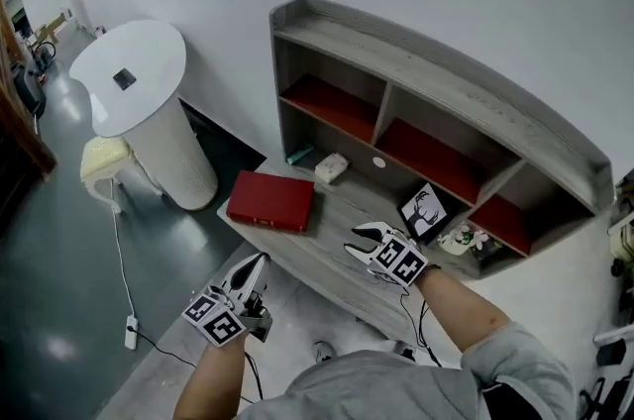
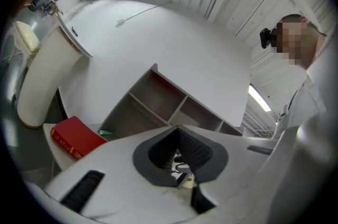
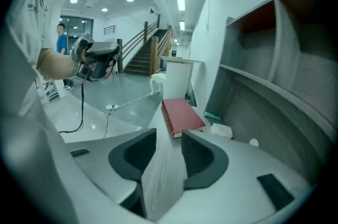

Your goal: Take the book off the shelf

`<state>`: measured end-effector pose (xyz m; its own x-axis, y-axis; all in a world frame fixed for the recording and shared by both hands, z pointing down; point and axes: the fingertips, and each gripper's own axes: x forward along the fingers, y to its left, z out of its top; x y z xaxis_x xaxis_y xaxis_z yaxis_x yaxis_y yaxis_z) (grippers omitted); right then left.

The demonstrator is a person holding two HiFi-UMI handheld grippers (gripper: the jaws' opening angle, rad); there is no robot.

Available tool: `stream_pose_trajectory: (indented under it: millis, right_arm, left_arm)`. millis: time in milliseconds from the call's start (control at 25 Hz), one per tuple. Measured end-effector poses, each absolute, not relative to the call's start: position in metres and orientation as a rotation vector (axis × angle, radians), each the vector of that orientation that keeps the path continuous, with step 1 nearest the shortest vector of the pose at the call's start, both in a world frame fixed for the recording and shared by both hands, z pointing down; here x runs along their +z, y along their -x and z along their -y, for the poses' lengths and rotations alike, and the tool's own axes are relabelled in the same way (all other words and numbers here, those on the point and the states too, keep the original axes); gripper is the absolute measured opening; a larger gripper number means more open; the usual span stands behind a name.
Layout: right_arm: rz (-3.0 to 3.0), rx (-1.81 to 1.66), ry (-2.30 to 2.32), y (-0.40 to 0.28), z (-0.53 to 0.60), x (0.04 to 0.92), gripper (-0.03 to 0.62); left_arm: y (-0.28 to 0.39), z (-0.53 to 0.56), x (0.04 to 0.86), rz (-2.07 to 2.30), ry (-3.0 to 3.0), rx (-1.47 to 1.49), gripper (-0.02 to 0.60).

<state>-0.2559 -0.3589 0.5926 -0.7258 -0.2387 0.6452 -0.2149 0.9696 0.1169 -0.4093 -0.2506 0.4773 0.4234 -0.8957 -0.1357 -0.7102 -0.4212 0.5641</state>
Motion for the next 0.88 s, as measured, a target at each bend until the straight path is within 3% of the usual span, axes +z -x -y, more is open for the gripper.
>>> stream_pose_trajectory:
  millis: [640,880]
  right_arm:
    - [2.627,0.1,-0.789,0.0,0.327,0.458,0.072]
    - [2.688,0.097,-0.945,-0.102,0.311,0.425,-0.002]
  left_arm:
    - [0.187,0.274,0.375,0.979,-2.541,-0.492,0.012]
    - [0.095,0.278,0.356,0.946,-2.579,-0.465,0.012]
